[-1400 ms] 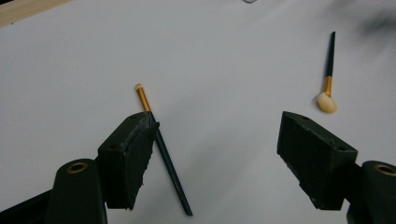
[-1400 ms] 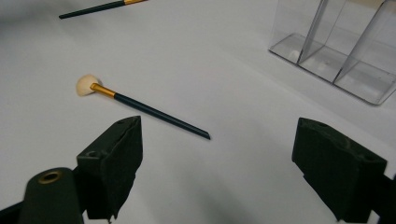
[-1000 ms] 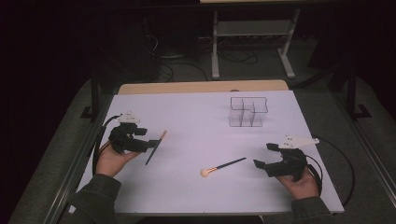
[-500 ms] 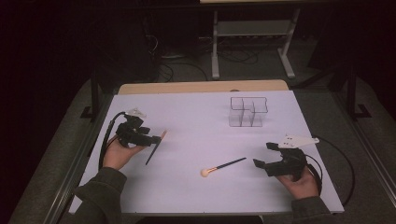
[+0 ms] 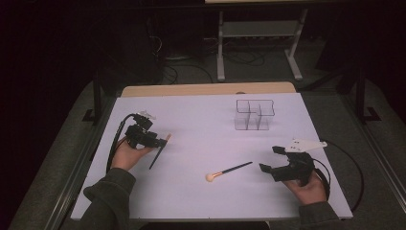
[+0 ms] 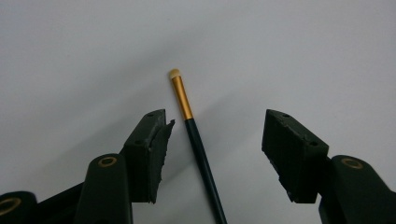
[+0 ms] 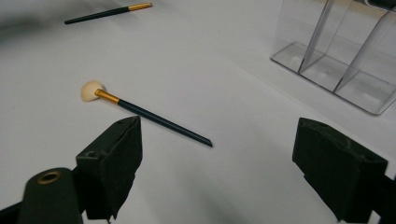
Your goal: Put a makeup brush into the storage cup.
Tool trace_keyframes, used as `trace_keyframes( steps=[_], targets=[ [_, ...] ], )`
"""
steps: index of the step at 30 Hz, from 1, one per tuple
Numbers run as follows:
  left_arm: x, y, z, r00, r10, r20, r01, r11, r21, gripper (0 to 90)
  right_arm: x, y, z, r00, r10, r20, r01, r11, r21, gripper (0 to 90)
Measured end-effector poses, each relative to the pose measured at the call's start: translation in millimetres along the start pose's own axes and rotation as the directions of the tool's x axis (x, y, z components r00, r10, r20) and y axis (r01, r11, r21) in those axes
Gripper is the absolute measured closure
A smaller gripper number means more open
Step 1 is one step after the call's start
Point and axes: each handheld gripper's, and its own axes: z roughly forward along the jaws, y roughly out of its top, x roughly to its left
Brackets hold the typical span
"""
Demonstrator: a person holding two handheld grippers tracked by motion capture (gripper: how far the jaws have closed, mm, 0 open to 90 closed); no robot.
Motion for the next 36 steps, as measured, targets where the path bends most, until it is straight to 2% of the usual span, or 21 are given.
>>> trace_keyframes(
  steps=[2,5,8,10,12,13,14,16,18,19,27,30,34,36],
  targets=[
    [1.2,0.5,2.6,1.0,0.003,-0.004,-0.003,0.9997,0.023,43.4,0.2,0.0,0.0,1.0,0.002,-0.001,-0.002,1.0,0.001,15.2],
    [0.5,0.4,7.4,0.9997,-0.022,-0.007,0.023,0.9993,0.031,46.1,0.2,0.1,0.1,1.0,0.002,-0.001,-0.002,1.0,0.001,15.2],
    [1.4,0.6,9.9,0.9998,-0.02,-0.01,0.02,0.9982,0.056,48.2,0.1,0.1,0.1,1.0,0.001,-0.002,-0.001,1.0,0.003,15.1],
    [1.4,0.4,11.2,0.9997,-0.022,-0.011,0.023,0.9985,0.05,49.7,0.2,0.1,0.1,1.0,0.001,-0.002,-0.001,1.0,0.002,15.0],
    [2.3,0.3,12.0,0.9999,-0.008,-0.01,0.009,0.9975,0.07,51.5,0.5,0.1,0.3,1.0,0.001,-0.003,-0.001,1.0,0.002,15.0],
    [1.5,0.2,13.2,0.9998,-0.017,-0.011,0.017,0.9979,0.063,51.7,0.5,0.1,0.4,1.0,0.0,-0.003,0.0,1.0,0.003,15.0],
    [1.9,0.4,13.1,0.9999,-0.012,-0.008,0.013,0.9968,0.079,52.0,0.6,0.1,0.4,1.0,0.0,-0.004,0.0,1.0,0.003,15.0],
    [0.4,0.5,15.7,0.9995,-0.028,-0.014,0.029,0.9976,0.063,53.6,0.5,0.1,0.7,1.0,-0.001,-0.003,0.001,1.0,0.005,15.0],
    [1.3,0.6,17.3,0.9996,-0.022,-0.016,0.023,0.9958,0.088,54.2,0.2,0.1,0.8,1.0,-0.005,-0.004,0.005,1.0,0.005,15.0],
    [0.8,0.5,18.8,0.9993,-0.03,-0.02,0.032,0.9959,0.085,54.4,0.2,0.1,0.9,1.0,-0.005,-0.005,0.005,1.0,0.005,15.0],
    [0.7,0.6,23.3,0.9991,-0.019,-0.037,0.023,0.9931,0.115,58.3,0.7,0.4,0.7,0.9999,-0.008,-0.006,0.008,1.0,0.005,15.1],
    [0.9,0.2,24.8,0.9988,-0.027,-0.04,0.032,0.9931,0.113,59.7,1.0,0.8,1.1,0.9999,-0.012,-0.005,0.012,1.0,0.003,15.1],
    [0.4,0.7,25.8,0.9989,-0.015,-0.044,0.02,0.9921,0.124,61.7,1.3,0.8,1.6,0.9999,-0.009,-0.009,0.009,1.0,0.009,15.1],
    [-0.7,0.8,27.5,0.9986,-0.026,-0.047,0.031,0.9922,0.121,63.0,1.4,1.0,1.6,0.9999,-0.013,-0.008,0.013,1.0,0.008,15.1]
  ],
)
